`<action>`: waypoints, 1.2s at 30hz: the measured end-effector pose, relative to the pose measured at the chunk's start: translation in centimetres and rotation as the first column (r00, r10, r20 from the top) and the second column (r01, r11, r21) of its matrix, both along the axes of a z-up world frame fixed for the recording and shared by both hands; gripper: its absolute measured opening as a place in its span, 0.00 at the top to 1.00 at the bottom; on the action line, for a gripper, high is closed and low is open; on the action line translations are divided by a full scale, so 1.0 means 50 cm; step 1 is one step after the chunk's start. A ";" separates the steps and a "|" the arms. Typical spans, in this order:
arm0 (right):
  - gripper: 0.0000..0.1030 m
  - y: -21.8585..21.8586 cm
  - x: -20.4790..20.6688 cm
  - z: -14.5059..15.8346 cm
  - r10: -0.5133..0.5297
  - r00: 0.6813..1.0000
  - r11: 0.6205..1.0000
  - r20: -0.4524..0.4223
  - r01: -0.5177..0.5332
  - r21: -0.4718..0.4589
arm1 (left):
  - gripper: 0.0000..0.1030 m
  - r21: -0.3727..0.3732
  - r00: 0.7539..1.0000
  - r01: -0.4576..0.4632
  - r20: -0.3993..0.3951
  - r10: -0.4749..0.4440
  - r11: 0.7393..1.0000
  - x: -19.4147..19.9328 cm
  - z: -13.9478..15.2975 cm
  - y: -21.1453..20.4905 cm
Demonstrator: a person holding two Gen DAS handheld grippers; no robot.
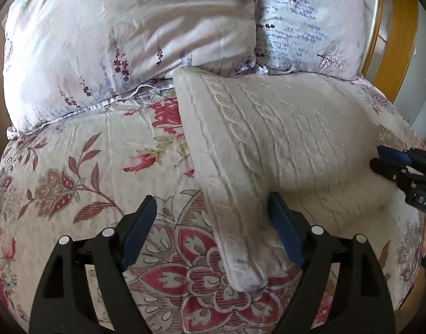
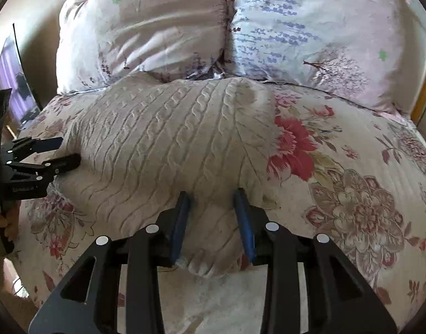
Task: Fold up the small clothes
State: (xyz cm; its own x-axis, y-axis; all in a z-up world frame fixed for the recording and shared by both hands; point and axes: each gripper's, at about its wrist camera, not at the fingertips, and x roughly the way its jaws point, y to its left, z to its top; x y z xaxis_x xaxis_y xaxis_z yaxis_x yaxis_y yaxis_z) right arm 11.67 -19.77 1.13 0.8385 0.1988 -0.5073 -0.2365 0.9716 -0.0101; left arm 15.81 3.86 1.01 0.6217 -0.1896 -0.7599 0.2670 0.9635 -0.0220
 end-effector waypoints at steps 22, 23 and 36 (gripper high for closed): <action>0.04 -0.037 -0.110 0.015 -0.165 0.980 0.975 0.110 0.146 0.165 | 0.02 -0.124 0.984 -0.113 0.123 0.128 0.986 -0.121 0.041 0.053; 0.03 -0.033 -0.113 0.014 -0.161 0.981 0.977 0.112 0.142 0.161 | 0.02 -0.121 0.985 -0.110 0.116 0.124 0.987 -0.123 0.039 0.048; 0.01 0.023 -0.109 -0.034 -0.139 0.990 0.984 0.019 0.136 0.117 | 0.02 -0.015 0.995 -0.096 0.011 0.097 0.995 -0.127 0.007 -0.022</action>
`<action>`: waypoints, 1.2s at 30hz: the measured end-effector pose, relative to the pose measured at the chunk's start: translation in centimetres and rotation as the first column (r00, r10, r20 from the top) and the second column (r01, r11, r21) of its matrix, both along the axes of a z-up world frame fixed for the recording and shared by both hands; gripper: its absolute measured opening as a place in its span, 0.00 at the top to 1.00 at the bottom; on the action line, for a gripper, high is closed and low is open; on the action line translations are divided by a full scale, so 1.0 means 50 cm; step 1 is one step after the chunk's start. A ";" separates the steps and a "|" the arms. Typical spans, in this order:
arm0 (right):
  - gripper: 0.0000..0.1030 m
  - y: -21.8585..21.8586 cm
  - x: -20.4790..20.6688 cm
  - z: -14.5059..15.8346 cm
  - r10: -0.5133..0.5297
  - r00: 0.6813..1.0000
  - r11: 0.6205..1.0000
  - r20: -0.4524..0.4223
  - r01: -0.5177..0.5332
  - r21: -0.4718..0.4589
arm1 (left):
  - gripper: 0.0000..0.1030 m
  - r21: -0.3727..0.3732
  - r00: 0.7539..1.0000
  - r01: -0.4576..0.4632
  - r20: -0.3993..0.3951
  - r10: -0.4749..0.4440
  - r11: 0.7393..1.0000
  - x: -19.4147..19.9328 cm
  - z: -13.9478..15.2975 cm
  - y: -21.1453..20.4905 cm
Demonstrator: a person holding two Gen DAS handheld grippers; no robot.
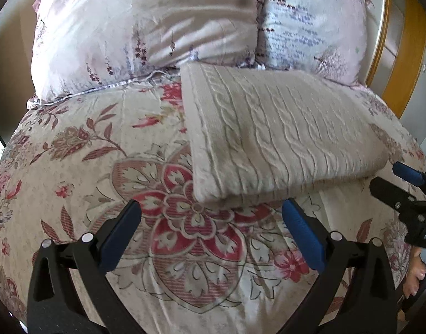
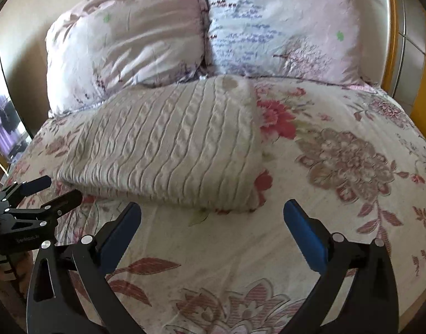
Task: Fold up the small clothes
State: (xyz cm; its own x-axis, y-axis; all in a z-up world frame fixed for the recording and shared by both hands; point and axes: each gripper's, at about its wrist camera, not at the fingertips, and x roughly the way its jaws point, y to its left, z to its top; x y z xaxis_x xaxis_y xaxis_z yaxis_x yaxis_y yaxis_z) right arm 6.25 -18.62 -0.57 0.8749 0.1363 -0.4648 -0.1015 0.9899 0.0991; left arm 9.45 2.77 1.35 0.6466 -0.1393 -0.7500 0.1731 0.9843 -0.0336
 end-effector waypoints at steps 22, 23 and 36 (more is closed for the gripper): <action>0.01 0.033 0.032 -0.032 -0.037 0.993 0.995 -0.116 0.027 -0.092 | 0.02 0.053 0.995 -0.040 -0.093 0.044 0.998 0.010 -0.023 -0.018; 0.01 0.037 0.033 -0.033 -0.041 0.992 0.994 -0.117 0.029 -0.105 | 0.02 0.053 0.995 -0.041 -0.094 0.046 0.998 0.010 -0.023 -0.018; 0.01 0.033 0.033 -0.034 -0.041 0.992 0.994 -0.116 0.029 -0.102 | 0.02 0.052 0.995 -0.041 -0.094 0.046 0.998 0.011 -0.022 -0.018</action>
